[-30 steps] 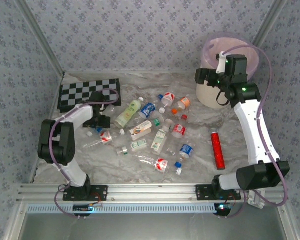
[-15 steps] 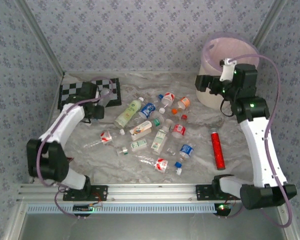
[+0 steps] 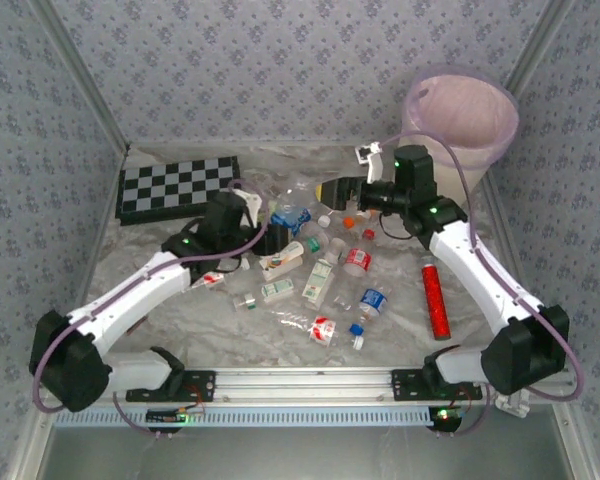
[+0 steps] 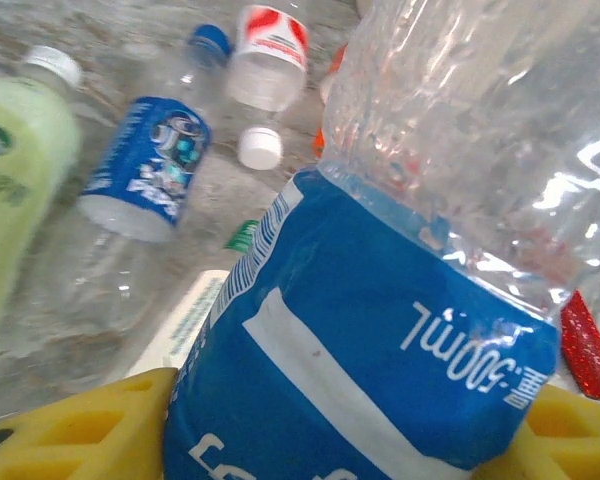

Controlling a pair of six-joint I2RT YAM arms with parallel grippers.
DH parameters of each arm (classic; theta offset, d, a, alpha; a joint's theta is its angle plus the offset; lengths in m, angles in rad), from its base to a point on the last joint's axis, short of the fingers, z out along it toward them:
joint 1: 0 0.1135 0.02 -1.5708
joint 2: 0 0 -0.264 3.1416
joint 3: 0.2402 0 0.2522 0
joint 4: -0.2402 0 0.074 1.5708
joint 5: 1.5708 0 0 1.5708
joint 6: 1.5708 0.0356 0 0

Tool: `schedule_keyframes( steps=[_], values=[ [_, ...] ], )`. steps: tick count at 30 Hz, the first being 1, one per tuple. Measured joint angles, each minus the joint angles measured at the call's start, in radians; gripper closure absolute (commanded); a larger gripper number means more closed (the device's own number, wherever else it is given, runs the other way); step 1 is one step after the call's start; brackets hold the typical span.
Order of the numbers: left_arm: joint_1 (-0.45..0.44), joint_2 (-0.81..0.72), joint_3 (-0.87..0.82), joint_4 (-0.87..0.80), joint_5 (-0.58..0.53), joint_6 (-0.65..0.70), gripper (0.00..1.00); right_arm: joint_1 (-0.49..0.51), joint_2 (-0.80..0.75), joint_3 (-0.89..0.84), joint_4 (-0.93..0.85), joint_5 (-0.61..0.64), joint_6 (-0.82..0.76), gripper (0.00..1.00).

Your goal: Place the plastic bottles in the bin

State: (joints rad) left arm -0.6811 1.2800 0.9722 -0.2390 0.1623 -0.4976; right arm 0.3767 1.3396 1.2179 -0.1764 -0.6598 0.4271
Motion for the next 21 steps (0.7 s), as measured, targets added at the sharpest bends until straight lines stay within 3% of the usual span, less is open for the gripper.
schedule_keyframes(
  steps=[7,15,21],
  values=[
    [-0.054,0.09,0.071,0.018,-0.003,-0.025,0.45,0.003,0.019,0.021,0.01,0.019,-0.006,0.02],
    [-0.068,0.093,0.101,0.058,-0.002,-0.024,0.45,-0.003,0.072,0.106,-0.113,0.113,-0.066,0.01],
    [-0.075,0.095,0.101,0.061,-0.002,-0.024,0.45,-0.017,0.089,0.113,-0.149,0.098,-0.071,0.18]
  ],
)
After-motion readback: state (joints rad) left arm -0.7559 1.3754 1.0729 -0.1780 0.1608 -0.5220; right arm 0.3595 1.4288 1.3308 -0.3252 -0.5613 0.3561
